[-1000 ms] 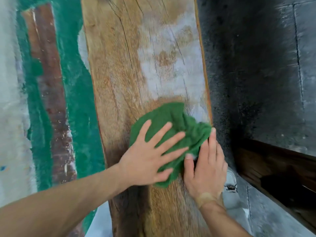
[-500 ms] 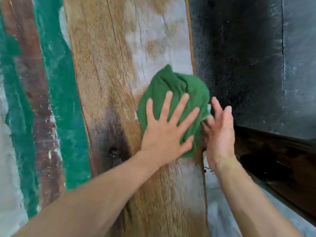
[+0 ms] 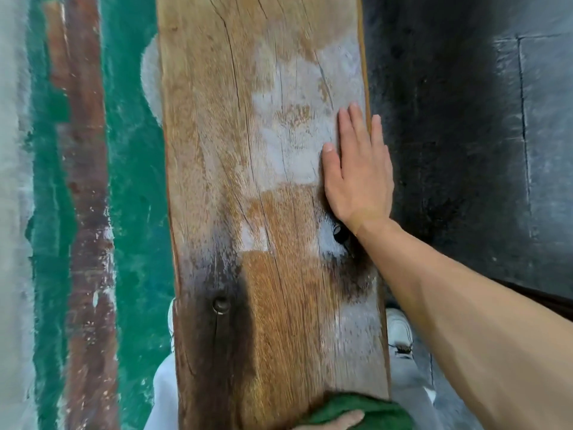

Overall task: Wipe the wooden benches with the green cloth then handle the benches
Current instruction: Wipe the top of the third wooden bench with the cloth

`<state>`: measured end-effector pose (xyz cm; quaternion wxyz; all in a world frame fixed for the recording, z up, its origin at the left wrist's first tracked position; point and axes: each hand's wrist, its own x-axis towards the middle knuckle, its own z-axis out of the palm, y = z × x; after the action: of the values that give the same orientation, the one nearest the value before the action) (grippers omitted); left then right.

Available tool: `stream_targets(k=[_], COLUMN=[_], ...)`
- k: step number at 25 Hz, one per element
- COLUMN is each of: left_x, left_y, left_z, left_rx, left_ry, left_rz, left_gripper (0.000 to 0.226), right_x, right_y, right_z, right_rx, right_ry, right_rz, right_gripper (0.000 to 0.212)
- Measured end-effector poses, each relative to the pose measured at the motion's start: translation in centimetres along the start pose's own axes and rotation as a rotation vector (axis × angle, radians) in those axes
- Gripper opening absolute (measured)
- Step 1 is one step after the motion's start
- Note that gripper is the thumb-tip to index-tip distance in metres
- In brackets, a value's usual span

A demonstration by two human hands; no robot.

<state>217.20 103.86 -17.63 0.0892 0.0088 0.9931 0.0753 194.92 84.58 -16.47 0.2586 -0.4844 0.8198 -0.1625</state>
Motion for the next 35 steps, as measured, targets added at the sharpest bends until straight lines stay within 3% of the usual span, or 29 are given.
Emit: stream_targets(k=[2,3,6,9,12,17,20,24,26,28,30,33,35], left_x=[-0.4,0.0,1.7,3.3,2.1,-3.1,-2.6,4.0,9.0,13.3,12.9,3.8,-1.1], left_y=[-4.7,-8.3,-21.1,-31.8,-30.6,-13.9,-20.6,-41.7,-48.4,-48.8,-44.7,-37.5,-38.3], left_z=[-0.5,-1.3,-4.3,-6.4,-6.1,-5.0,-5.5,-8.6,-9.6,-10.1,-9.8,-8.3,-8.2], left_rx=[-0.050,-0.078,-0.006,0.034,-0.005,-0.126,-0.089,-0.077,-0.077,-0.060,0.002,0.030,0.022], left_ry=[-0.062,-0.037,0.082,0.077,0.065,-0.043,-0.030,0.065,0.065,0.030,0.002,-0.013,-0.068], left_rz=[0.009,-0.070,-0.511,-0.959,-1.163,-1.008,-0.957,-1.252,-1.303,-1.207,-0.962,-0.682,-0.693], left_gripper=[0.074,0.074,0.071,0.073,0.077,0.091,0.086,0.087,0.086,0.082,0.079,0.080,0.082], right_x=[0.2,0.8,2.6,4.0,6.5,10.4,10.3,10.5,10.5,10.5,10.5,10.2,10.5], right_y=[0.9,1.1,1.4,-0.4,-1.6,-2.4,-2.3,-2.4,-2.6,-2.6,-2.7,-2.8,-3.1], right_z=[0.2,-0.5,-2.7,-3.1,-2.1,-0.8,0.5,0.4,0.5,0.6,0.5,0.2,0.2], right_rx=[0.112,0.243,0.496,0.397,0.150,-0.082,-0.181,-0.202,-0.208,-0.222,-0.220,-0.202,-0.215], right_ry=[0.025,0.002,0.048,0.094,0.078,0.176,0.220,0.225,0.221,0.208,0.204,0.178,0.158], right_rz=[-0.048,-0.020,0.133,0.096,0.003,-0.024,-0.037,-0.011,-0.008,-0.002,0.011,0.035,0.051], right_gripper=[0.051,0.048,0.039,0.039,0.053,0.059,0.059,0.060,0.061,0.061,0.061,0.061,0.062])
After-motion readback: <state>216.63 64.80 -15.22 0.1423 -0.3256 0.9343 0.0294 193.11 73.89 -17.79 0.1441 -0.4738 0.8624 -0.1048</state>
